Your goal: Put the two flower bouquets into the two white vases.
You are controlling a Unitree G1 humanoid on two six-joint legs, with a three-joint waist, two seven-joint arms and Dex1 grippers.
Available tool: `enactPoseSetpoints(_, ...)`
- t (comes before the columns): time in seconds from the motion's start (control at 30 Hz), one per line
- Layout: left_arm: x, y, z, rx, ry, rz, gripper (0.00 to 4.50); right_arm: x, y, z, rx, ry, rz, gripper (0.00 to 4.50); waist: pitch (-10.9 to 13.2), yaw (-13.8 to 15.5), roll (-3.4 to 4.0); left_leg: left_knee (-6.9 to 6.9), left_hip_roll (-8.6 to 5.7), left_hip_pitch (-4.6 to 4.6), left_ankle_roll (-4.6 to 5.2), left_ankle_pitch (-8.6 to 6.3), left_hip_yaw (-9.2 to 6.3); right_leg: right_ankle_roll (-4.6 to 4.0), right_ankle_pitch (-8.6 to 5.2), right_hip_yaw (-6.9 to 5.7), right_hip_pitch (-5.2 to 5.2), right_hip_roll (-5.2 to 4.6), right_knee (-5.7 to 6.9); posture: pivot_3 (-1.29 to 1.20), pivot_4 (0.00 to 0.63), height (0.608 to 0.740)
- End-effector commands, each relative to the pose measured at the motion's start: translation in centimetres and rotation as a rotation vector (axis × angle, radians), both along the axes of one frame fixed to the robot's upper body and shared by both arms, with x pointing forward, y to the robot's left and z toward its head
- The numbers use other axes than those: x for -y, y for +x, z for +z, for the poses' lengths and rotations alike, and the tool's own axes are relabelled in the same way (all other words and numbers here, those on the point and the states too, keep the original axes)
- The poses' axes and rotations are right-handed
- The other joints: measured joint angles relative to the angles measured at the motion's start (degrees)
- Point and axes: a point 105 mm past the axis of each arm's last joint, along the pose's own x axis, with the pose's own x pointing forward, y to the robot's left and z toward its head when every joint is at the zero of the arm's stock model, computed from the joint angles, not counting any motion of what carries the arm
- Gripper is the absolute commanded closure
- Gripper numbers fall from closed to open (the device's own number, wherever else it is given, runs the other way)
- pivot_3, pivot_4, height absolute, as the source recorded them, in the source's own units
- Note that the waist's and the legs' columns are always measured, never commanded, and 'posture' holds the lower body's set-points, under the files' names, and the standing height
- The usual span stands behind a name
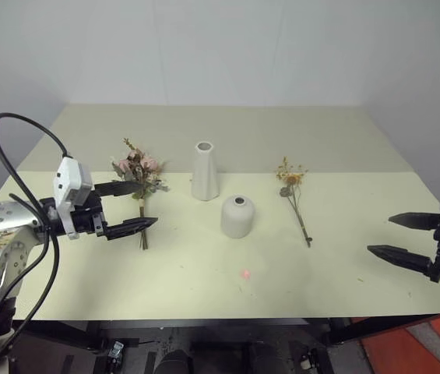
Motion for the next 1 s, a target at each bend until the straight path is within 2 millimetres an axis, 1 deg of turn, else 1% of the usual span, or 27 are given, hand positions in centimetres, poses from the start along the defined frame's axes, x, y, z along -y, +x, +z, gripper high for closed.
enactPoseSetpoints(0.03,0.1,-0.5,1.7,0.064,-0.013,-0.010,0.03,-0.3,0.2,1.1,0.043,-0.032,0.025,0.00,0.0,0.1,0.00,0.00,0.00,0.00,0.00,0.00,0.00,0.00,0.00,0.00,0.00,0.00,0.00,0.00,0.150,0.740)
enactPoseSetpoints(0.1,0.1,-0.5,2.0,0.079,-0.010,-0.012,0.03,-0.6,0.3,1.0,0.043,-0.035,0.047,0.00,0.0,0.1,0.00,0.00,0.00,0.00,0.00,0.00,0.00,0.00,0.00,-0.01,0.00,0.00,-0.01,0.00,0.150,0.740)
enactPoseSetpoints(0.17,0.0,-0.4,1.7,0.077,-0.001,0.007,0.03,-0.7,0.5,1.2,0.048,-0.032,0.055,0.00,0.0,0.1,0.00,0.00,0.00,-0.01,0.00,0.00,0.00,0.00,0.00,-0.01,0.00,0.00,-0.01,0.00,0.150,0.740)
enactPoseSetpoints(0.37,0.0,-0.8,1.7,0.078,-0.009,0.020,0.03,-0.4,0.9,1.4,0.049,-0.037,0.055,0.00,0.0,0.1,0.00,-0.01,0.00,-0.01,0.00,0.00,-0.01,-0.01,0.00,-0.02,-0.01,0.00,-0.01,0.00,0.150,0.740)
enactPoseSetpoints(0.6,-0.7,-0.9,1.5,0.066,0.000,0.056,0.03,-1.0,1.3,1.5,0.058,-0.030,0.080,0.00,0.0,0.0,0.00,-0.01,0.01,0.01,0.00,0.00,0.00,-0.01,0.00,-0.01,-0.01,0.00,0.00,0.00,0.150,0.740)
enactPoseSetpoints(0.73,-1.2,-0.6,1.4,0.038,-0.017,0.110,0.03,-1.5,1.5,1.6,0.061,-0.028,0.103,0.00,0.0,0.1,0.00,-0.01,0.00,0.00,0.00,0.00,0.00,0.00,0.00,0.00,-0.01,0.00,-0.01,0.00,0.150,0.740)
enactPoseSetpoints(0.8,-1.5,-0.4,1.2,0.036,0.003,0.160,0.03,-1.9,1.8,1.8,0.071,-0.021,0.116,0.00,0.0,0.1,0.00,-0.01,0.01,0.00,0.00,0.00,-0.01,-0.01,0.00,-0.01,-0.02,0.00,-0.01,0.00,0.150,0.740)
enactPoseSetpoints(1.0,-1.4,-1.6,1.4,0.037,-0.005,0.196,0.03,-1.8,2.8,1.4,0.067,-0.018,0.131,0.00,0.0,0.0,0.00,-0.01,0.02,-0.01,0.00,0.00,0.01,-0.01,0.01,-0.01,-0.04,-0.01,-0.01,0.00,0.150,0.740)
